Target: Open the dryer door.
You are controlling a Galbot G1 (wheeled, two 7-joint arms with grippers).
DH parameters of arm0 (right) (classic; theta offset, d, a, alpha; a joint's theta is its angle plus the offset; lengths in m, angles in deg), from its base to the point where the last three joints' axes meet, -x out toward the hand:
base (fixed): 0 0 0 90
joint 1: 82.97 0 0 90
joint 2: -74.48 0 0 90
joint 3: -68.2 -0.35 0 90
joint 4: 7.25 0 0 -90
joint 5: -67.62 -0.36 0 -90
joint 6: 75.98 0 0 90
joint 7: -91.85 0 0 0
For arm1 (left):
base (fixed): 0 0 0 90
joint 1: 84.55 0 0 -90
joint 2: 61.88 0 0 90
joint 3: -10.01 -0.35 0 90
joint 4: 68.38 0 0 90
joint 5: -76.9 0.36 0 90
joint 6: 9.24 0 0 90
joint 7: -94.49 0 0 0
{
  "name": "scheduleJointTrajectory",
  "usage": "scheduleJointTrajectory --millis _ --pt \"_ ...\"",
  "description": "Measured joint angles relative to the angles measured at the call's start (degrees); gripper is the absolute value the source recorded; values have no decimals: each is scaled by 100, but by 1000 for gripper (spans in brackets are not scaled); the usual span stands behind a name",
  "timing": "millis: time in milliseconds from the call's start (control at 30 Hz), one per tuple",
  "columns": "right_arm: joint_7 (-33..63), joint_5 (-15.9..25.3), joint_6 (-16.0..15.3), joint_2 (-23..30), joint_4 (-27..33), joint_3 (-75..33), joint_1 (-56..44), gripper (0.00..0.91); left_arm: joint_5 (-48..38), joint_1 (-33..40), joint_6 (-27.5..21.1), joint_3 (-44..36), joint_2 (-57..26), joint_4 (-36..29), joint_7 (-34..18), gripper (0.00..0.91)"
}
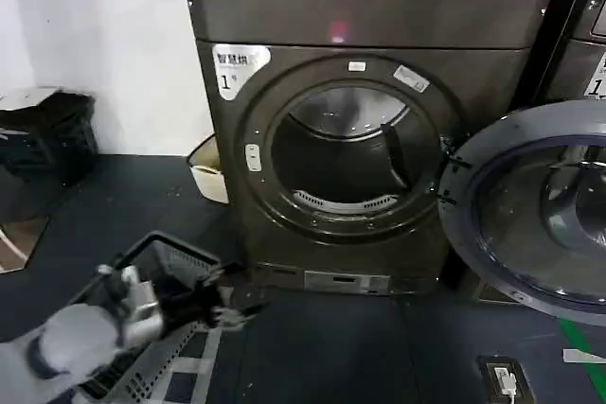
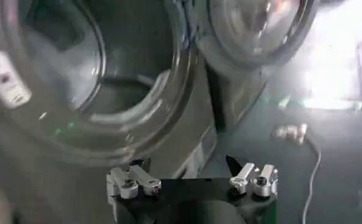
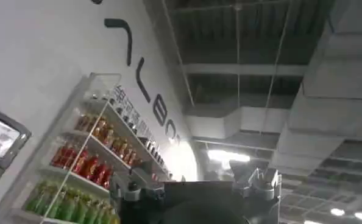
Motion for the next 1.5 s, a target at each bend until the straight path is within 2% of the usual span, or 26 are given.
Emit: scheduleJointTrajectory --millis 167,333,700,933,1200,1500 --pt "-94 96 39 34 40 5 69 907 117 -240 -139 291 -828 -182 5 907" --pt "-94 128 129 52 139 -18 103 907 472 -407 -122 307 -1495 -59 118 907" --pt "-112 114 137 -81 240 -82 1 907 1134 -439 47 -278 -2322 337 153 907" --pt "-119 110 137 -163 326 -122 -9 907 1429 -463 84 -387 -2496 724 265 907" --pt "-136 111 136 -145 298 -76 14 907 1582 -392 -336 -334 -2500 872 630 907" --pt "-137 72 170 -144 322 -174 -76 907 1678 -375 -239 -283 -2490 1053 481 907"
